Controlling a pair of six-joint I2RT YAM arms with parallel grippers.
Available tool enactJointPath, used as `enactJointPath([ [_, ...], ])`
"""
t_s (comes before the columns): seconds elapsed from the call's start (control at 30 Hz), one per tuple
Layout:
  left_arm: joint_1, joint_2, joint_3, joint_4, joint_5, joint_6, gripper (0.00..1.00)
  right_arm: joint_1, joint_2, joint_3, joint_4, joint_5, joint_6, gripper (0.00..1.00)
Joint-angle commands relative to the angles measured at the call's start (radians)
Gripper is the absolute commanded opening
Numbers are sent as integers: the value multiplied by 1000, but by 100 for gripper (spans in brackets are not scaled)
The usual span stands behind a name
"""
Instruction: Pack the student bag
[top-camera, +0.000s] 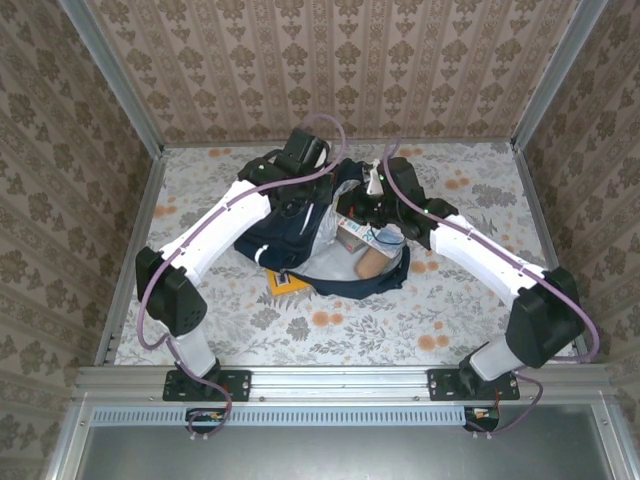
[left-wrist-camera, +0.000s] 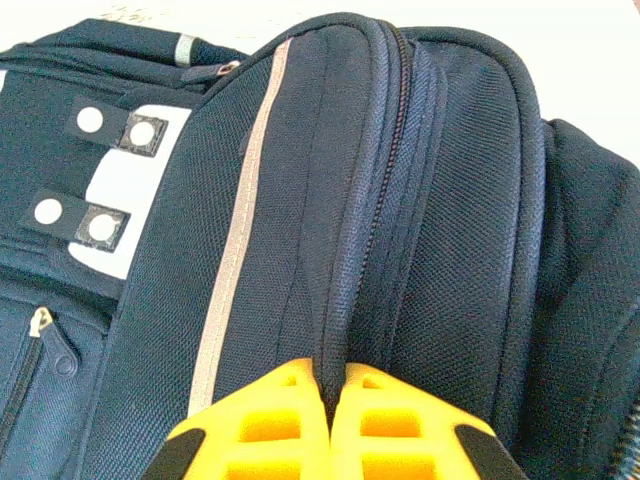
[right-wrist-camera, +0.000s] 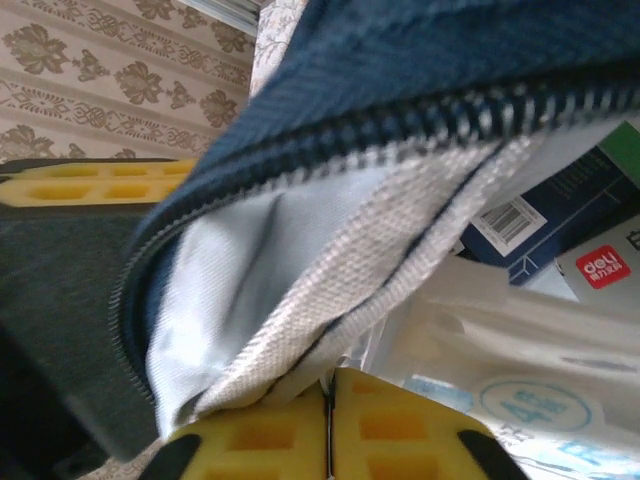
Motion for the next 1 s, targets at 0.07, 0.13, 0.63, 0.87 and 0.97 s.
enactJointPath([
  [0.07,-16,-75,18,148,47,-53,0,47,56,-23,-27,-15,-28,44],
  [0.13,-15,-74,15,148,47,-54,0,39,21,-17,-78,28,-57,54],
  [0.63,6,-113,35,135,8,-65,0,-142,-143,-204,-58,0,-78,53],
  [0.87,6,-128,74,137,38,-72,0,-103,34,-130,42,-26,-38,51],
  [0.97,7,-137,73,137,27,-67,0,-80,118,-85,26,-36,-41,49],
])
